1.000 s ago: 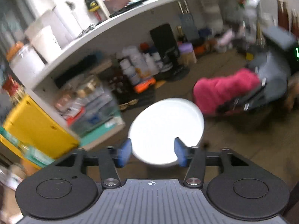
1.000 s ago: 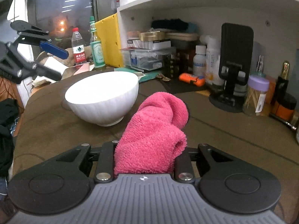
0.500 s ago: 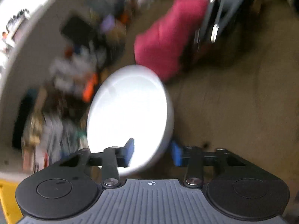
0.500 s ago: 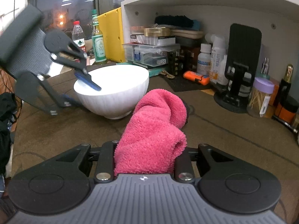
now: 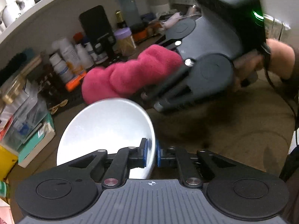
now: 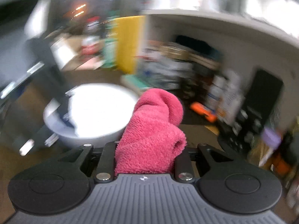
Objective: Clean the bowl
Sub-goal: 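Rotate the bowl with the left gripper while the right gripper wipes its outer wall, then hold the bowl with the left gripper while the right gripper wipes the bowl's base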
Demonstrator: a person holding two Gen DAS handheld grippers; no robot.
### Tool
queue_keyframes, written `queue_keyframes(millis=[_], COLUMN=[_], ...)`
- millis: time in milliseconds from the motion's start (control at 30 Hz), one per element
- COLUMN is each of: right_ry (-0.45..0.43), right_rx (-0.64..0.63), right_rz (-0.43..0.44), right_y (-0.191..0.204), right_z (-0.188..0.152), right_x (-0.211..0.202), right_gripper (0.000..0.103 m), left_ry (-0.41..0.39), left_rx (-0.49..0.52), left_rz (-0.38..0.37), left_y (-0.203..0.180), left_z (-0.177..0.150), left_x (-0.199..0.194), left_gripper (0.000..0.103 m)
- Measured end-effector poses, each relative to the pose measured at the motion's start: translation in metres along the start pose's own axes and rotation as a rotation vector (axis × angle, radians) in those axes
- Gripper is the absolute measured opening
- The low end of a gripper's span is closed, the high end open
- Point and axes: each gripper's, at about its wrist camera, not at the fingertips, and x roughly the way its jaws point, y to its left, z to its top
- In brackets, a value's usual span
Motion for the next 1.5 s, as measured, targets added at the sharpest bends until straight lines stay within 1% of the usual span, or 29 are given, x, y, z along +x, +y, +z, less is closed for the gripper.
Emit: queue_keyframes(millis=[33, 100, 133, 167, 267, 367, 433, 467, 500, 567, 600, 667, 733, 767, 833, 867, 900, 933, 1000, 1067, 1133, 1200, 1233, 1267, 1300, 1333, 1367, 1433, 1500], right_ry=[0.005, 0.028, 0.03, 0.03, 0.024, 0.003, 0.005, 0.005, 0.007, 0.011, 0.015, 0.019, 0.022, 0.023, 0.02, 0.019, 0.019, 0.029, 0.057, 0.068, 0.061, 0.049, 0.044, 0.041, 0.03, 0.011, -0.006, -0.035, -0.047], right_rx=[-0.032, -0.102, -0.122, -0.126, -0.127, -0.056, 0.001, 0.019, 0.051, 0.107, 0.11, 0.091, 0.061, 0.048, -0.029, -0.063, -0.098, -0.166, -0.246, -0.277, -0.241, -0.174, -0.117, -0.077, 0.002, 0.075, 0.135, 0.197, 0.216], right_rz=[0.068, 0.165, 0.192, 0.194, 0.179, 0.09, 0.01, -0.008, -0.031, -0.071, -0.074, -0.071, -0.065, -0.054, 0.018, 0.051, 0.09, 0.165, 0.239, 0.268, 0.233, 0.12, 0.041, 0.0, -0.061, -0.091, -0.115, -0.117, -0.107], right_y=[0.008, 0.027, 0.033, 0.036, 0.041, 0.027, 0.015, 0.011, 0.004, -0.009, -0.01, -0.006, 0.001, 0.003, 0.018, 0.025, 0.033, 0.049, 0.067, 0.072, 0.059, 0.04, 0.026, 0.017, 0.001, -0.012, -0.023, -0.031, -0.031], right_z=[-0.005, -0.011, -0.013, -0.012, -0.012, -0.01, -0.011, -0.01, -0.01, -0.01, -0.01, -0.01, -0.008, -0.007, -0.002, 0.0, 0.001, 0.002, 0.0, 0.0, 0.003, 0.008, 0.01, 0.011, 0.011, 0.009, 0.007, 0.001, -0.006], right_x=[-0.01, -0.026, -0.032, -0.034, -0.04, -0.031, -0.022, -0.019, -0.014, -0.006, -0.005, -0.003, -0.002, -0.002, -0.003, -0.004, -0.007, -0.014, -0.023, -0.03, -0.023, -0.008, 0.003, 0.01, 0.019, 0.023, 0.027, 0.029, 0.028], right_gripper=[0.025, 0.025, 0.025, 0.025, 0.025, 0.025, 0.025, 0.025, 0.025, 0.025, 0.025, 0.025, 0.025, 0.025, 0.025, 0.025, 0.025, 0.025, 0.025, 0.025, 0.025, 0.025, 0.025, 0.025, 0.025, 0.025, 0.025, 0.025, 0.025], left_ry=[0.001, 0.01, 0.017, 0.024, 0.039, 0.06, 0.088, 0.116, 0.126, 0.149, 0.16, 0.167, 0.166, 0.157, 0.138, 0.126, 0.116, 0.115, 0.11, 0.109, 0.1, 0.101, 0.103, 0.107, 0.112, 0.114, 0.122, 0.145, 0.172], left_rx=[-0.005, 0.004, 0.015, 0.026, 0.07, 0.087, 0.101, 0.123, 0.134, 0.142, 0.149, 0.147, 0.131, 0.113, 0.09, 0.079, 0.076, 0.077, 0.075, 0.072, 0.067, 0.069, 0.07, 0.074, 0.078, 0.078, 0.082, 0.089, 0.091], left_rz=[-0.003, -0.008, -0.009, -0.01, 0.014, 0.046, 0.07, 0.095, 0.106, 0.11, 0.11, 0.107, 0.093, 0.071, 0.054, 0.045, 0.047, 0.049, 0.049, 0.046, 0.05, 0.069, 0.083, 0.095, 0.112, 0.114, 0.117, 0.128, 0.109], left_y=[0.001, 0.004, 0.001, -0.001, -0.009, -0.008, -0.008, -0.007, -0.007, -0.004, -0.004, -0.004, -0.003, 0.0, 0.002, 0.003, 0.003, 0.002, 0.001, 0.001, 0.002, 0.003, 0.004, 0.005, 0.007, 0.009, 0.012, 0.018, 0.024], left_z=[0.001, 0.005, 0.007, 0.009, 0.012, 0.008, 0.0, -0.009, -0.012, -0.018, -0.02, -0.02, -0.018, -0.016, -0.012, -0.01, -0.008, -0.007, -0.007, -0.009, -0.011, -0.012, -0.013, -0.015, -0.017, -0.017, -0.019, -0.025, -0.031], left_x=[-0.001, -0.001, 0.0, 0.0, -0.001, -0.014, -0.019, -0.018, -0.017, -0.012, -0.007, -0.004, -0.003, -0.002, -0.002, -0.002, -0.001, 0.0, 0.001, 0.0, -0.005, -0.01, -0.014, -0.018, -0.025, -0.027, -0.032, -0.038, -0.036], left_gripper=[0.011, 0.011, 0.011, 0.011, 0.012, 0.022, 0.047, 0.052, 0.054, 0.045, 0.028, 0.024, 0.015, 0.013, 0.008, 0.008, 0.008, 0.008, 0.009, 0.009, 0.009, 0.012, 0.014, 0.015, 0.019, 0.022, 0.024, 0.04, 0.048])
